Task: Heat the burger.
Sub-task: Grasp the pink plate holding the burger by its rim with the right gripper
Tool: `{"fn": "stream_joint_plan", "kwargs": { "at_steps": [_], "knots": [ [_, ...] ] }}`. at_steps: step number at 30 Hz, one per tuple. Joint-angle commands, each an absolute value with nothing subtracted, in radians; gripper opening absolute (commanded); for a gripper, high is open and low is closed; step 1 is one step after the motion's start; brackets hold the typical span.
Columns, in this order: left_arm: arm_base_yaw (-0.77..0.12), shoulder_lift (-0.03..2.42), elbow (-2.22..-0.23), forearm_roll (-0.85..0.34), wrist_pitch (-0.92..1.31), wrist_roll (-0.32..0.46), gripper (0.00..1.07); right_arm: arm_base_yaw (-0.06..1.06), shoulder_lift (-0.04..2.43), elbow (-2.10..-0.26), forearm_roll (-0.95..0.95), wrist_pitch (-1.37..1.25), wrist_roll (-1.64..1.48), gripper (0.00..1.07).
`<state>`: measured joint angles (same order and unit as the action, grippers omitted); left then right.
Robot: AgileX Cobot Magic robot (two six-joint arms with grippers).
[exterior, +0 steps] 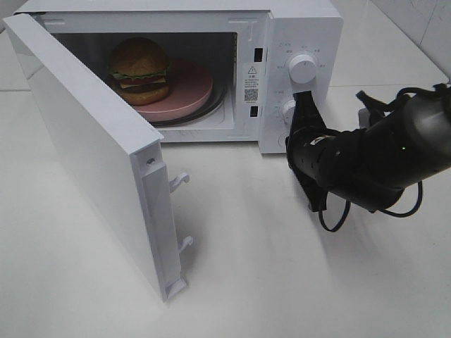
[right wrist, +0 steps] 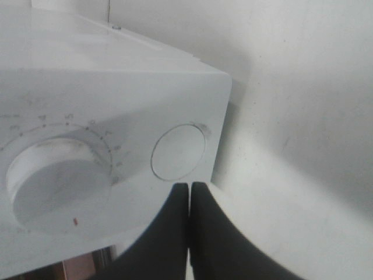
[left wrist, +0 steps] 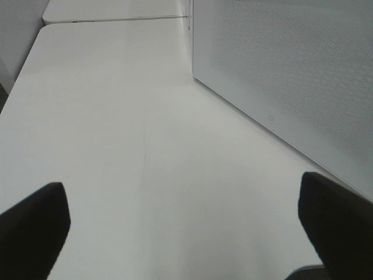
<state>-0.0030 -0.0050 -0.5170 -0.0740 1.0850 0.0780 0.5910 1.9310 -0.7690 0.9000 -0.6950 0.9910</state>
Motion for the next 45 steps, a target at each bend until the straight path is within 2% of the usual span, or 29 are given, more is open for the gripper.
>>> {"fn": "stream_joint_plan", "kwargs": {
  "at_steps": [1,12,18,23,27,29,30,32,33,34,37,41,45],
  "knots": [
    [-0.001,-0.01,-0.518,-0.078,1.072,0.072,1.0,0.595,1.878,-0.744,0.881,-0.644,0.92,0.0],
    [-0.001,-0.01,-0.518,-0.078,1.072,0.072,1.0,0.593,1.707,-0.673,0.882,-0.392,0.569,0.0],
    [-0.001,-0.01,-0.518,-0.078,1.072,0.072,1.0,0.555,1.622,-0.674,0.86,-0.175,0.256,0.01],
    [-0.001,-0.01,-0.518,-0.078,1.072,0.072,1.0,0.505,1.574,-0.677,0.82,-0.049,0.154,0.01],
    [-0.001,-0.01,-0.518,-0.078,1.072,0.072,1.0,0.453,1.545,-0.702,0.713,0.11,0.087,0.01],
    [-0.001,-0.01,-0.518,-0.078,1.072,0.072,1.0,0.43,1.54,-0.748,0.58,0.257,0.073,0.01],
    [-0.001,-0.01,-0.518,-0.078,1.072,0.072,1.0,0.43,1.54,-0.748,0.58,0.257,0.073,0.01],
    [-0.001,-0.01,-0.518,-0.078,1.072,0.072,1.0,0.419,1.54,-0.809,0.435,0.389,0.071,0.01],
    [-0.001,-0.01,-0.518,-0.078,1.072,0.072,1.0,0.419,1.54,-0.809,0.435,0.389,0.071,0.01],
    [-0.001,-0.01,-0.518,-0.078,1.072,0.072,1.0,0.419,1.54,-0.85,0.332,0.466,0.053,0.01],
    [-0.001,-0.01,-0.518,-0.078,1.072,0.072,1.0,0.419,1.54,-0.925,0.221,0.59,0.0,0.01],
    [-0.001,-0.01,-0.518,-0.078,1.072,0.072,1.0,0.419,1.54,-0.982,0.169,0.681,-0.114,0.01],
    [-0.001,-0.01,-0.518,-0.078,1.072,0.072,1.0,0.419,1.54,-1.061,0.165,0.805,-0.402,0.01]
  ]
}}
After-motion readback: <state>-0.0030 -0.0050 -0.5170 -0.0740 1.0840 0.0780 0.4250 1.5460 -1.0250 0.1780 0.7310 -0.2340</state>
